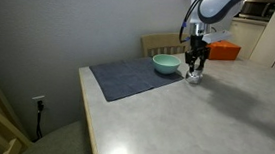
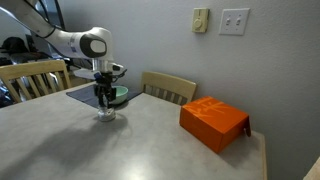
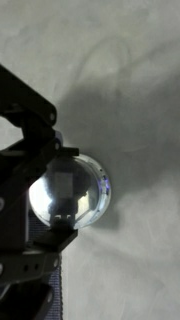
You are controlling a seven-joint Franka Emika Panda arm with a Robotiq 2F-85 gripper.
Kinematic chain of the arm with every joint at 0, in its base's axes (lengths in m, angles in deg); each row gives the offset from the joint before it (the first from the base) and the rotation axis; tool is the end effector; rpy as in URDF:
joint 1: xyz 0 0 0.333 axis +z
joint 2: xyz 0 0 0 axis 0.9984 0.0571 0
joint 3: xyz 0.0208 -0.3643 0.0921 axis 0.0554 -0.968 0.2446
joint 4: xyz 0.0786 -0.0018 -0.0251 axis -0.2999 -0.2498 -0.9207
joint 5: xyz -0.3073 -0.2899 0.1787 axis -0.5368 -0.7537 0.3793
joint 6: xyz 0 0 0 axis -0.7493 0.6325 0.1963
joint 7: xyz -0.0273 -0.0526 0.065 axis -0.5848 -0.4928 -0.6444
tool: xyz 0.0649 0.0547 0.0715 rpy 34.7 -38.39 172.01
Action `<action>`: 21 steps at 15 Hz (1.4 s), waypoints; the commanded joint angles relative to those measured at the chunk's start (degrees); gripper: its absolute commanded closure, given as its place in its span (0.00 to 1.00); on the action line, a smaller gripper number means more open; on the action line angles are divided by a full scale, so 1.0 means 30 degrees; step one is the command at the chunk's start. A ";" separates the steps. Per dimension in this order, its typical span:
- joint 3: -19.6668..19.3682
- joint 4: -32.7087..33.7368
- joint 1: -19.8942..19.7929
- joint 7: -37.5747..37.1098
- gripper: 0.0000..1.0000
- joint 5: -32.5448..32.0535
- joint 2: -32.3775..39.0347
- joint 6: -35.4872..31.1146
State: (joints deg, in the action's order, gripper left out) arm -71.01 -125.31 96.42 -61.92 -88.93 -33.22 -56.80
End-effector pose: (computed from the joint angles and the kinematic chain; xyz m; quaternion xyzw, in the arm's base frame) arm 0.7692 0.1347 0.2006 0.9957 0.0182 -0.0765 0.0499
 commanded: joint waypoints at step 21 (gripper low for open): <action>0.0315 -0.3768 -0.1091 0.1727 0.00 0.0526 -0.1651 -0.4489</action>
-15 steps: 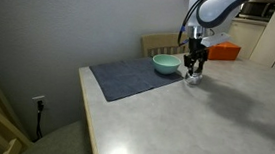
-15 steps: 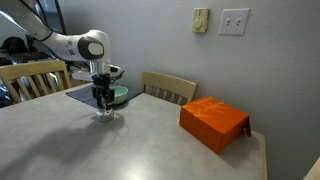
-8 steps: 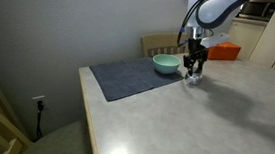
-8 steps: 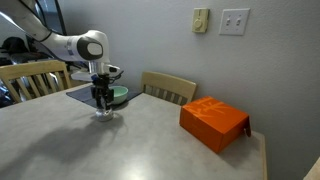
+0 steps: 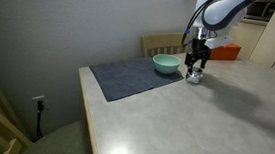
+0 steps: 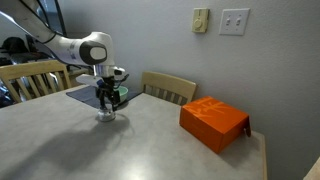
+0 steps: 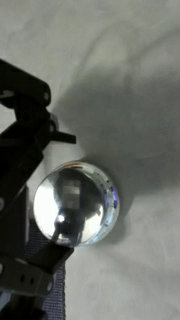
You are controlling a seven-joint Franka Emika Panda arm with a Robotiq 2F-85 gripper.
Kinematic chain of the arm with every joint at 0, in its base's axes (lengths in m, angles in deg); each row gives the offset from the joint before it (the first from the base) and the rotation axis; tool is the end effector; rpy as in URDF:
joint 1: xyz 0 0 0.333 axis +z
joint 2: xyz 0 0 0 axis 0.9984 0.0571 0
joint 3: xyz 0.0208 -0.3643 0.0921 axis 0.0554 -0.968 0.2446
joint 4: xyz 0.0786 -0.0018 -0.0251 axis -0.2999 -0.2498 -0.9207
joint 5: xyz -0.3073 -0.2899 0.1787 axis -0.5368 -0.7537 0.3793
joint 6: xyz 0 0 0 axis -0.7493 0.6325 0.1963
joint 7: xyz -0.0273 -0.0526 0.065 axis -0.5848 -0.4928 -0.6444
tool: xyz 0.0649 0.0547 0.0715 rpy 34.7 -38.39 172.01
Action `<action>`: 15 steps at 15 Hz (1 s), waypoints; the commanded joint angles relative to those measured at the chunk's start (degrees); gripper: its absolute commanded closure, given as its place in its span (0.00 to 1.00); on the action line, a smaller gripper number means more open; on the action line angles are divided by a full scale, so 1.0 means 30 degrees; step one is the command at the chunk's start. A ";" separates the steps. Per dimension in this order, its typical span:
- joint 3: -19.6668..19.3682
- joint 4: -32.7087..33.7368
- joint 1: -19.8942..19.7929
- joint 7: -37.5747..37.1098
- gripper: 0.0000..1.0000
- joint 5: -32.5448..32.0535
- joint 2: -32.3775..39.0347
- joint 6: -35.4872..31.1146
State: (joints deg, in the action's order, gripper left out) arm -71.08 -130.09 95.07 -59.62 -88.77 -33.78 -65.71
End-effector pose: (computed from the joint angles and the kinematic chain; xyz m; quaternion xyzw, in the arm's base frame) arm 0.7618 0.1164 0.1810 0.9981 0.0292 -0.0384 0.0371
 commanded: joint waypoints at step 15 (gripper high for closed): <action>0.1145 -0.6507 -0.0004 0.1019 0.00 0.0224 -0.6230 -0.1538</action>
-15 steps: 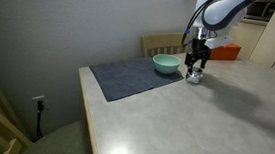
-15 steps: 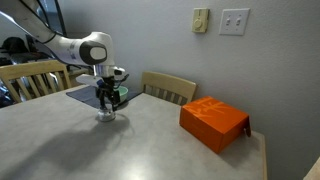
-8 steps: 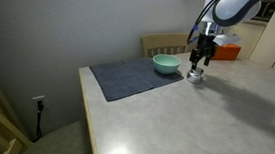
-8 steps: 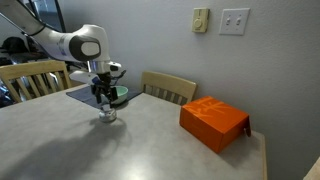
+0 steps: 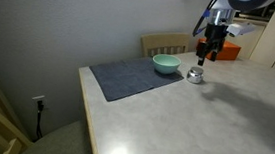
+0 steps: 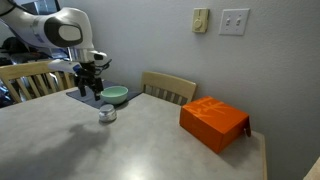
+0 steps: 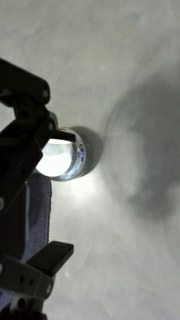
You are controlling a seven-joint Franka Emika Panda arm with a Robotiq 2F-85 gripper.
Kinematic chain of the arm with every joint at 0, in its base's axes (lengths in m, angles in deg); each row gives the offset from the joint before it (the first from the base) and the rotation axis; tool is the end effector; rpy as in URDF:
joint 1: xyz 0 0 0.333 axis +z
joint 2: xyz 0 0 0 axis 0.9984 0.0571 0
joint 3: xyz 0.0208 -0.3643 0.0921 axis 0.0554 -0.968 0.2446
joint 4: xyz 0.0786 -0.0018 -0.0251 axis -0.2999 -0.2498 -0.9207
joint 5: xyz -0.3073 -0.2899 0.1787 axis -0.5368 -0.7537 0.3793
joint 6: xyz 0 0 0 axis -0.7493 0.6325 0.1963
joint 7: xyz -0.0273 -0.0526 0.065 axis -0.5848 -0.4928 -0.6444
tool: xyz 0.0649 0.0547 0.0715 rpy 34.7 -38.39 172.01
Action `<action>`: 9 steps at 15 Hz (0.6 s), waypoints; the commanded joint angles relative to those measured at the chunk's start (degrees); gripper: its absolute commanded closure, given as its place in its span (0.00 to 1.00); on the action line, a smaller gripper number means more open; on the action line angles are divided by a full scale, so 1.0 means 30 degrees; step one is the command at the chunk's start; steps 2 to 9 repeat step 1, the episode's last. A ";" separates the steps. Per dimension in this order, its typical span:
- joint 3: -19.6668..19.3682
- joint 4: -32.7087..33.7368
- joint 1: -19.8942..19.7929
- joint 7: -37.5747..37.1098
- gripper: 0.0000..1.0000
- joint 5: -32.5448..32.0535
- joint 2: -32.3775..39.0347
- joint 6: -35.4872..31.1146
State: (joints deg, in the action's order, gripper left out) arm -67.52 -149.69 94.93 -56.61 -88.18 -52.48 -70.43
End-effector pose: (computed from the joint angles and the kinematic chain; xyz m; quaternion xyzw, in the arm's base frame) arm 0.6707 0.1435 0.2698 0.9965 0.0817 -0.0072 0.0161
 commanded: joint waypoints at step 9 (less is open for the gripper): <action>-0.0039 0.0050 0.0066 0.0005 0.00 0.0023 -0.0018 0.0025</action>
